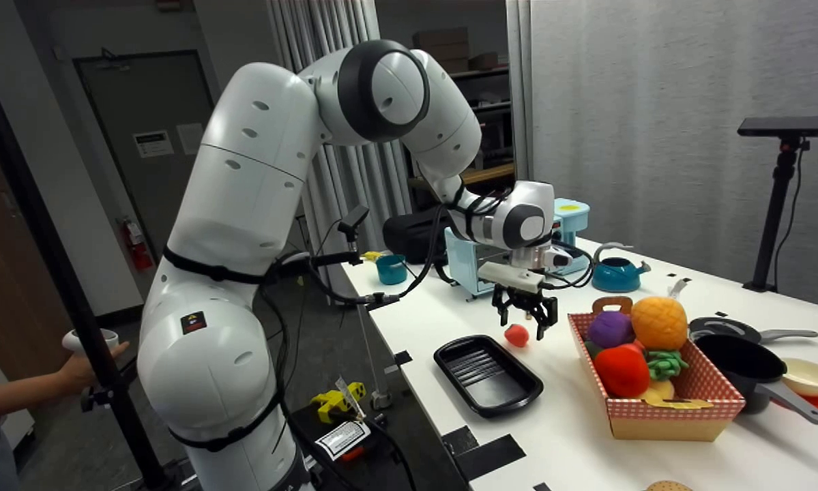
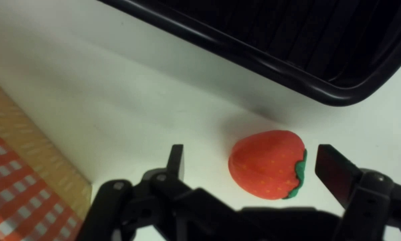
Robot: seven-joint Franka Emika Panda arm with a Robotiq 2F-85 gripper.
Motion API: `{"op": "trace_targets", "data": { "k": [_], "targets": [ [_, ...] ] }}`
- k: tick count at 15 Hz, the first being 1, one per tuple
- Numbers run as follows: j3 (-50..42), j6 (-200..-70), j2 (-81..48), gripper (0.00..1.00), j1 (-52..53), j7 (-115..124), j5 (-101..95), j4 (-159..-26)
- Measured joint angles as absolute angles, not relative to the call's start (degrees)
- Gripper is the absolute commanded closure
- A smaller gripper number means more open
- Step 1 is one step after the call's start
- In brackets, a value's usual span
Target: Put the orange plushie in the box from the table
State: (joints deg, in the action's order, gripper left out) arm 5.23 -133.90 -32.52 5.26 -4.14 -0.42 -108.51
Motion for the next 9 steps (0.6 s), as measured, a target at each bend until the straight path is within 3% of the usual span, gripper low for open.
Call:
{"op": "trace_targets", "data": {
  "k": [3,4,6,9],
  "targets": [
    [5.23,-133.9,-33.4,0.12,5.26,-4.08,-0.42,-108.5],
    [5.23,-133.9,-33.65,0.22,5.26,-4.05,-0.4,-108.45],
    [5.24,-133.9,-34.02,0.13,5.26,-4.0,-0.36,-108.25],
    [5.38,-133.9,-34.33,0.13,5.3,-3.96,-0.35,-107.54]
  ]
}}
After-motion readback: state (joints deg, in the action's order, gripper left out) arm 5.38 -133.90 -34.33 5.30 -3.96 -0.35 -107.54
